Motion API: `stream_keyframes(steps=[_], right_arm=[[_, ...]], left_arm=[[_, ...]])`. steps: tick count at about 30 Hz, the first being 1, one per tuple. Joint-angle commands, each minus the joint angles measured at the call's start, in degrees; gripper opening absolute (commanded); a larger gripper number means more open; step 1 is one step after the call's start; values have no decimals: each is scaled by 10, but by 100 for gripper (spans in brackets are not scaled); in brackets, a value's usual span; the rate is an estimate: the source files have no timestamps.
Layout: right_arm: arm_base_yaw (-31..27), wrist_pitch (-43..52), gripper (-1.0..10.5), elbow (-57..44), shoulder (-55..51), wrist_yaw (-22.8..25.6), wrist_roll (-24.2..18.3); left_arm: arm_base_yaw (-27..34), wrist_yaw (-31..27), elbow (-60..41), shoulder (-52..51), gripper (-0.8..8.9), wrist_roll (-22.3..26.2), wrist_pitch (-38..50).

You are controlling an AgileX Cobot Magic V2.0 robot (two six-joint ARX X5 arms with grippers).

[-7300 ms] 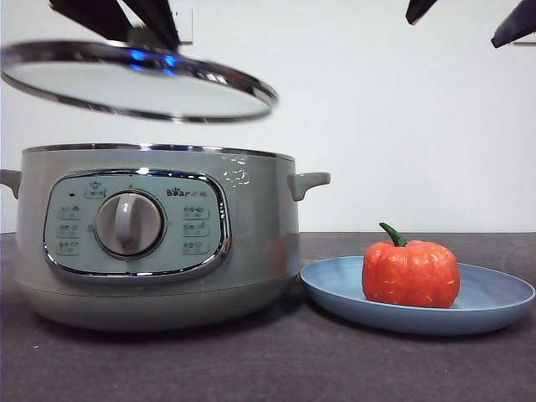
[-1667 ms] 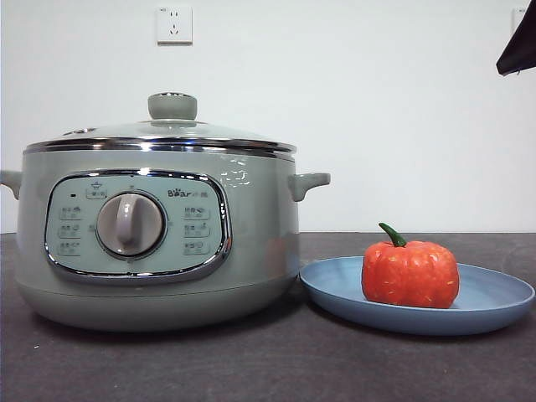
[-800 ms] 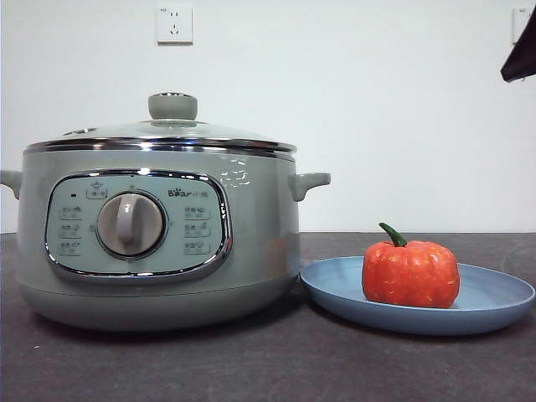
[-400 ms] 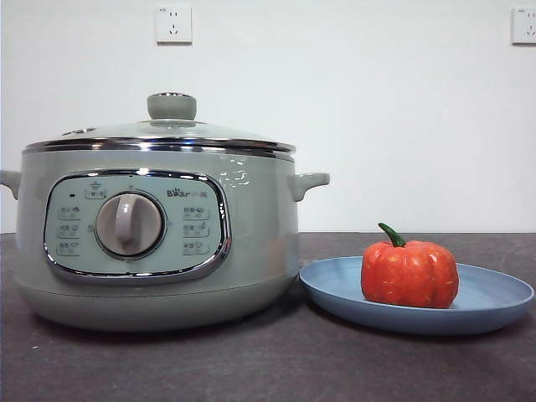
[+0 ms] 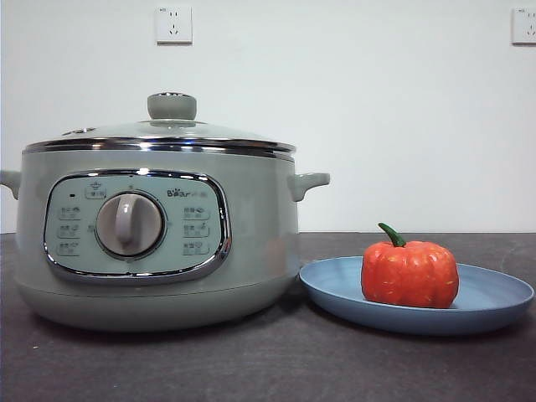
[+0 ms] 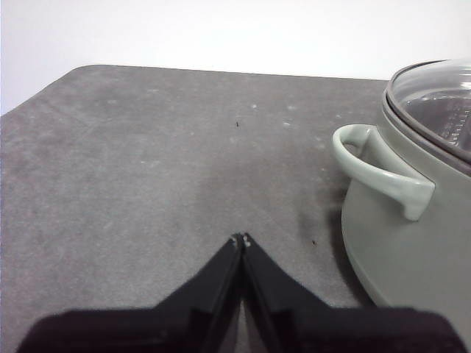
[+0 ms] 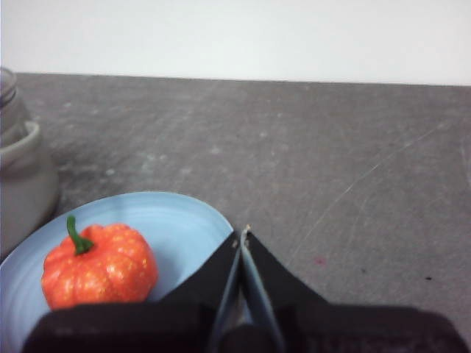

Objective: Take the pumpkin out from the steamer,put the pumpkin in the blue plate,close the lid

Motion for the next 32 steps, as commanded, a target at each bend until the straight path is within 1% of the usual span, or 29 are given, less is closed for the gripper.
stream_keyframes(steps=[1,5,7,10,32], right_arm=[[-1,8,1,-20,-14,-1,-2],[-1,8,1,-44,-33,-2,-2],[-1,-12,1,-46,-44,-2,1],[-1,-12,1,-46,-54,0,3],[0,-13,1,-46,-42,2,4]], left_arm=[[2,4,-9,-1,-3,-3,-1],[2,4,-9,-1,-3,-3,-1],[2,4,-9,-1,-3,-3,-1],[2,4,-9,-1,-3,-3,-1],[2,4,-9,-1,-3,-4,0]])
